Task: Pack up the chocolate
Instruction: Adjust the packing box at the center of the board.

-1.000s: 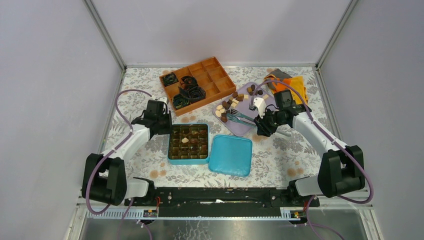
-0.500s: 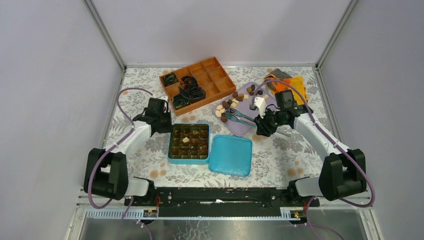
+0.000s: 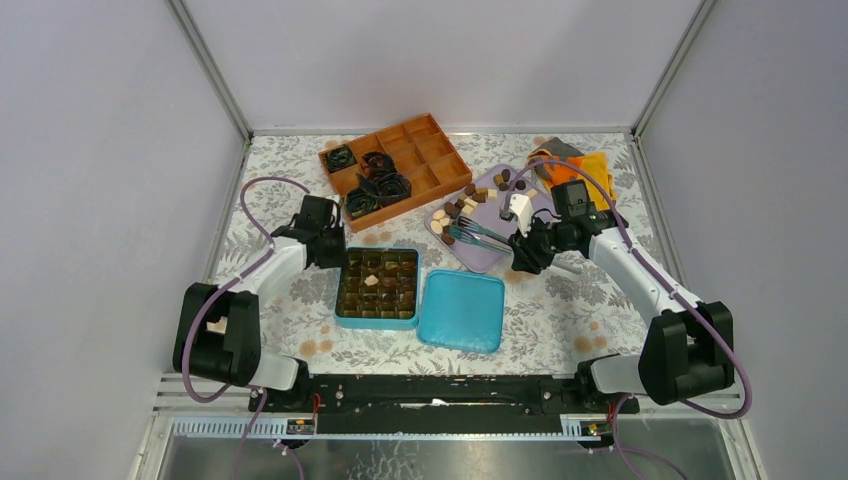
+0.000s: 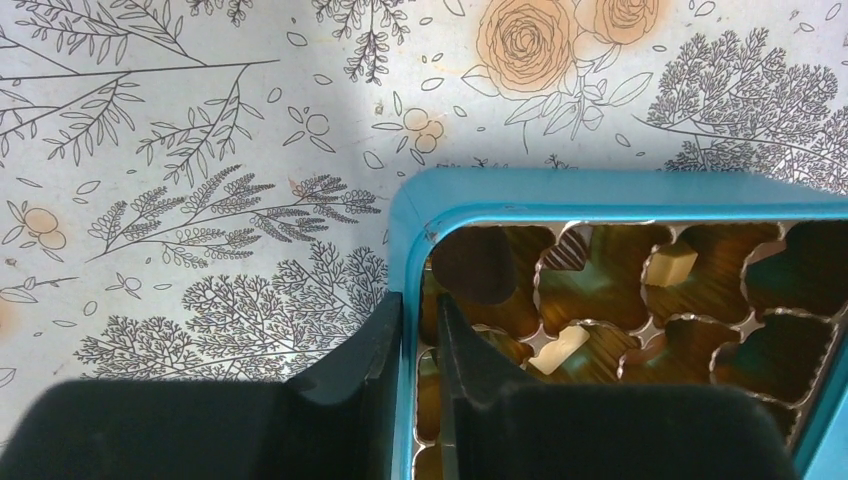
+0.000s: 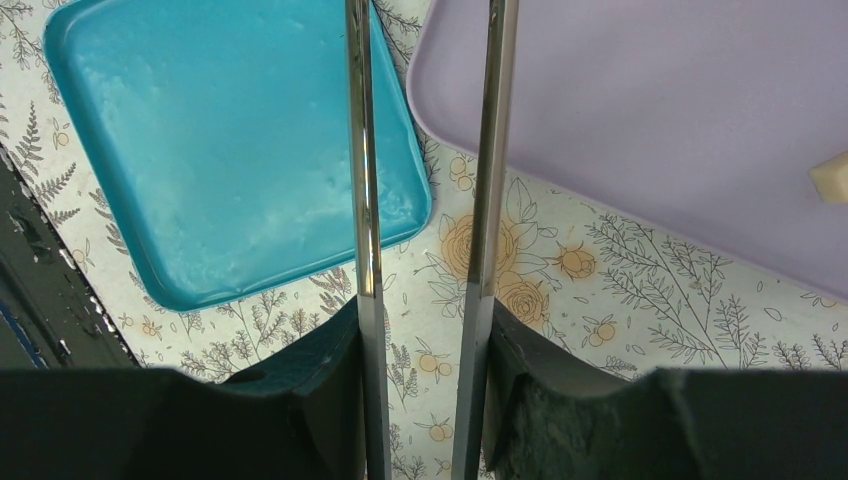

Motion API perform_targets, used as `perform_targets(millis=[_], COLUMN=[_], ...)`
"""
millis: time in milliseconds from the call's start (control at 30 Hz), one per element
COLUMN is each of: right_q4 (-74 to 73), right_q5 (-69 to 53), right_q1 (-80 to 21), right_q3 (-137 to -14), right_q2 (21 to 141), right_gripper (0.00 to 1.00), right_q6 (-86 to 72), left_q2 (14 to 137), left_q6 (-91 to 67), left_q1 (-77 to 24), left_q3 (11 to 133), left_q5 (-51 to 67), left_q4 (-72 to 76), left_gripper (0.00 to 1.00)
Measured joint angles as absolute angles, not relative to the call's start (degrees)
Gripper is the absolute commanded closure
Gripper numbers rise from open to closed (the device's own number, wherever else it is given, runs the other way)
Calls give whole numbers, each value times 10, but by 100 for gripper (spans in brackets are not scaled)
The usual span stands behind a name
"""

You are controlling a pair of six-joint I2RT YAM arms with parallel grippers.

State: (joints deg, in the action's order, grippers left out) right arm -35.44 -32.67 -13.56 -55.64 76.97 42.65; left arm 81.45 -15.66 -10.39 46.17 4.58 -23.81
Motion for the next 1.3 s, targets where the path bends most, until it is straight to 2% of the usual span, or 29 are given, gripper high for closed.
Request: perform_targets(millis=[167,400,667,933,1300], right_q4=[-355,-364,-402,-441,-461], right_q5=[-327,-340,-363,-386,-404], right_q1=[-136,-145,-204,-213,-220], right_q3=[-556,-556,-576,-635,-648], right_q2=[768,761,746,699,672], right_gripper=[100,100,100,100,100], right_q6=[427,428,447,467,467], left_q2=[814,777,625,507,459], left_q6=[-157,-157,-147,-136,-131], left_q1=[-103,-108,-124,-131,-135], left_q3=[463,455,413,372,351], left_q5=[47,44,15,-9,-24], left_q4=[-239,-242,-211,-161,-132], left_gripper=[100,100,100,100,100])
